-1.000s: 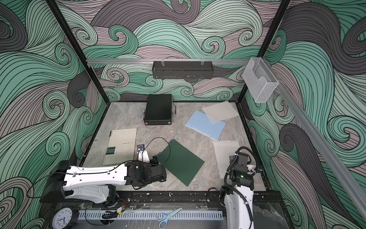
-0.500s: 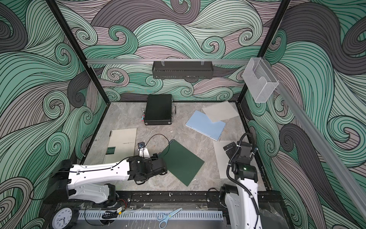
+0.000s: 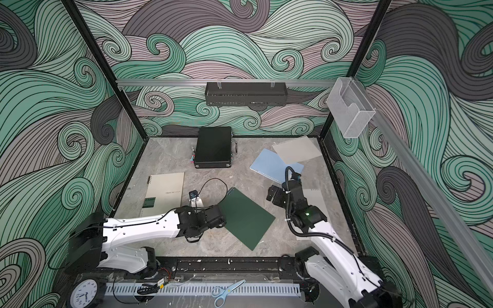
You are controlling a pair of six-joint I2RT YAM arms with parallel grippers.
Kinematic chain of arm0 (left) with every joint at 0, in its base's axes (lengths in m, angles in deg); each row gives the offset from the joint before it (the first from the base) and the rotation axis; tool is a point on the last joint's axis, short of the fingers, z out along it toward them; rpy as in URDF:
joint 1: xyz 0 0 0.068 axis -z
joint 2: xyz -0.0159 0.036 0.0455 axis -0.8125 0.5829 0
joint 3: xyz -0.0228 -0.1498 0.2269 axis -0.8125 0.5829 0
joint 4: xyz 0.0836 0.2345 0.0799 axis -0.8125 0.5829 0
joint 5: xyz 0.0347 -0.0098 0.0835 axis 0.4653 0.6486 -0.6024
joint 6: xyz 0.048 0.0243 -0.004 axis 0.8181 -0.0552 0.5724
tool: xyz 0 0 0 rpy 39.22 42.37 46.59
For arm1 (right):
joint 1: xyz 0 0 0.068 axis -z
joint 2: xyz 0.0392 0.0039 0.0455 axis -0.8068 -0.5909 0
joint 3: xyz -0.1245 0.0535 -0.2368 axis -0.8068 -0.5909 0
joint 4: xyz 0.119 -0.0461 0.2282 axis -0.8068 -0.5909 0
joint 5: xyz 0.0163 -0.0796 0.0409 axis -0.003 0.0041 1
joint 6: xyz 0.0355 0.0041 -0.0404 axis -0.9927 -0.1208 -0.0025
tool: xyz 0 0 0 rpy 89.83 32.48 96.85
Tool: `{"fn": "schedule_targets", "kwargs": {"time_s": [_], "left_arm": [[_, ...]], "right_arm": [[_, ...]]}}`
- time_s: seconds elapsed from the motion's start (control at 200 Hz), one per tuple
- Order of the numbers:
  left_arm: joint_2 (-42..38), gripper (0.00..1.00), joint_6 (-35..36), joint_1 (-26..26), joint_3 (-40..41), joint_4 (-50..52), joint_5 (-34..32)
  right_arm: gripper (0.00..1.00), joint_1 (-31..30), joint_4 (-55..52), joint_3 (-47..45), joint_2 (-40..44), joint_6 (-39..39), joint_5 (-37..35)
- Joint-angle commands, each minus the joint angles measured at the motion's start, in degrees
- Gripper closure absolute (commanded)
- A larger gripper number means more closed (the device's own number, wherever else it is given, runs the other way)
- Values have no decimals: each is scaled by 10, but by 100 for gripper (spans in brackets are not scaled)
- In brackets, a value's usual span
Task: Tear off pages from different notebooks
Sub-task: Move the notebook to the center of the board.
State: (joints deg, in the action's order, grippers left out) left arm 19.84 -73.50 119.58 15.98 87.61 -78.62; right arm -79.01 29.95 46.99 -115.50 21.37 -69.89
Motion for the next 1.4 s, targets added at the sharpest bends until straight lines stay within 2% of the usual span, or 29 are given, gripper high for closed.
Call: {"fn": "schedule_targets", "kwargs": {"time_s": [0.0, 0.345, 0.87, 1.051, 1.146, 1.246, 1.396], "left_arm": [[13, 27, 8, -10, 11, -27, 33], [47, 27, 8, -28, 12, -44, 63], [150, 27, 0, -61, 13, -137, 166], [218, 28, 20, -75, -29, -165, 210], [256, 29, 35, -101, -47, -189, 245], [301, 32, 81, -136, -90, -190, 307], [339, 33, 133, -162, -130, -215, 351]], "right_arm": [[1, -27, 38, 11, -35, 26, -27], [1, -43, 83, 4, -127, 34, -32], [1, -52, 159, 18, -291, 37, 52], [1, -68, 204, 1, -305, 20, 73], [2, -78, 218, 0, -327, 2, 72], [2, -80, 238, -1, -359, -25, 73], [2, -77, 229, 21, -399, -52, 47]]}}
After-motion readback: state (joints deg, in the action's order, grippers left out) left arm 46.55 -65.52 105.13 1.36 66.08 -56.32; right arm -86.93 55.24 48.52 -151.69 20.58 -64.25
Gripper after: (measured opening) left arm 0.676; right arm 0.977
